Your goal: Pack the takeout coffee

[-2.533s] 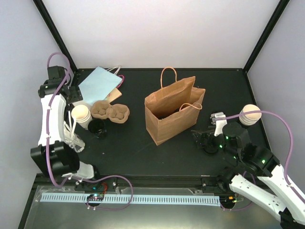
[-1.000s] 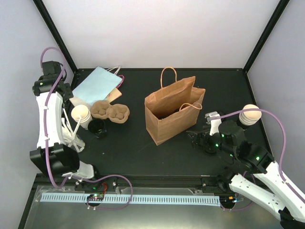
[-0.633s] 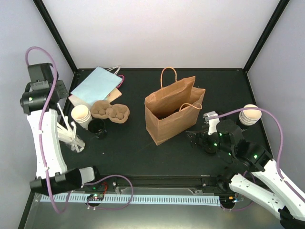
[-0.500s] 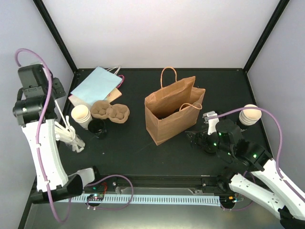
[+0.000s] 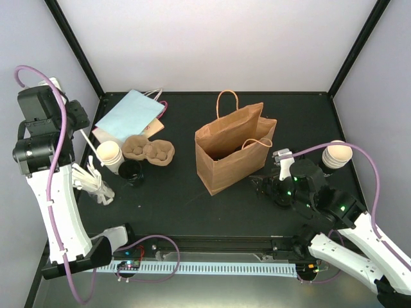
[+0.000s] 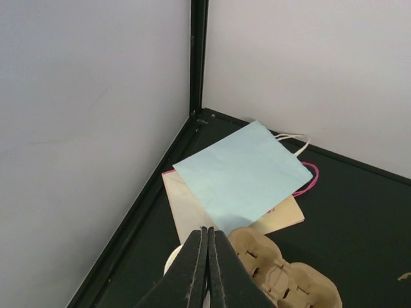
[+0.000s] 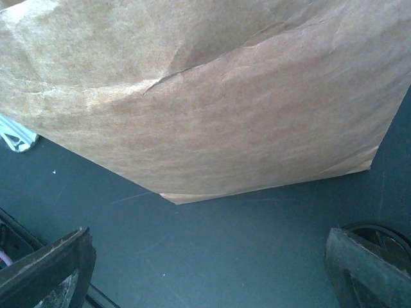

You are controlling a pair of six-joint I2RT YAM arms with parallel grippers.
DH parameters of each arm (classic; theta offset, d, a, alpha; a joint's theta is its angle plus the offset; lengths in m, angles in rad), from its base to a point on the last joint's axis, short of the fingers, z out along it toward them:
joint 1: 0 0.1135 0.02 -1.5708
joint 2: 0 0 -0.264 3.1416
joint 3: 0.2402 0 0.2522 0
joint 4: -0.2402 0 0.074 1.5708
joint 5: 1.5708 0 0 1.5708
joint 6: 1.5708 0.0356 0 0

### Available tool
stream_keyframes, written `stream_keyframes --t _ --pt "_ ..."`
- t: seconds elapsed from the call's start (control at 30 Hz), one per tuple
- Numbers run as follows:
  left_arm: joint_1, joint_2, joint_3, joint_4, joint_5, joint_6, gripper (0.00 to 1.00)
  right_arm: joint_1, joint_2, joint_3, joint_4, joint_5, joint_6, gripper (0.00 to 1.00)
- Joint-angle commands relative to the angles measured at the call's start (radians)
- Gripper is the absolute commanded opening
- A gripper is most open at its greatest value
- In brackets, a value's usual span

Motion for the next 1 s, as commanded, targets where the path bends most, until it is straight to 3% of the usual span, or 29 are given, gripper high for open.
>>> stream_keyframes --t 0.0,0.3,0.47,0.57,0.67,0.83,0.97 --pt "-0.003 -0.004 0.016 0.039 0.049 -0.016 0.02 -0.004 0.009 0.029 0.009 0.008 0.01 1.0" --pt "-0.003 -0.035 0.051 0.119 0.159 -0.042 0.02 -0.005 0.017 0.028 0.019 0.013 0.011 1.0" --pt "-0.003 -0.075 0.013 0.247 0.436 -0.172 0.02 -0.004 0.017 0.023 0.024 0.019 0.009 1.0" --pt "-0.015 -0.133 -0.123 0.473 0.632 -0.327 0.02 -0.004 0.017 0.027 0.023 0.029 0.003 1.0" --pt "-0.103 -0.148 -0.259 0.711 0.702 -0.431 0.02 -0.004 0.018 0.032 0.023 0.033 0.003 1.0" --pt "-0.355 -0.083 -0.266 0.889 0.706 -0.466 0.01 -0.005 0.022 0.037 0.021 0.031 0.002 1.0" --pt "-0.432 -0.076 -0.269 1.031 0.703 -0.51 0.02 -0.004 0.016 0.04 0.015 0.033 0.009 1.0"
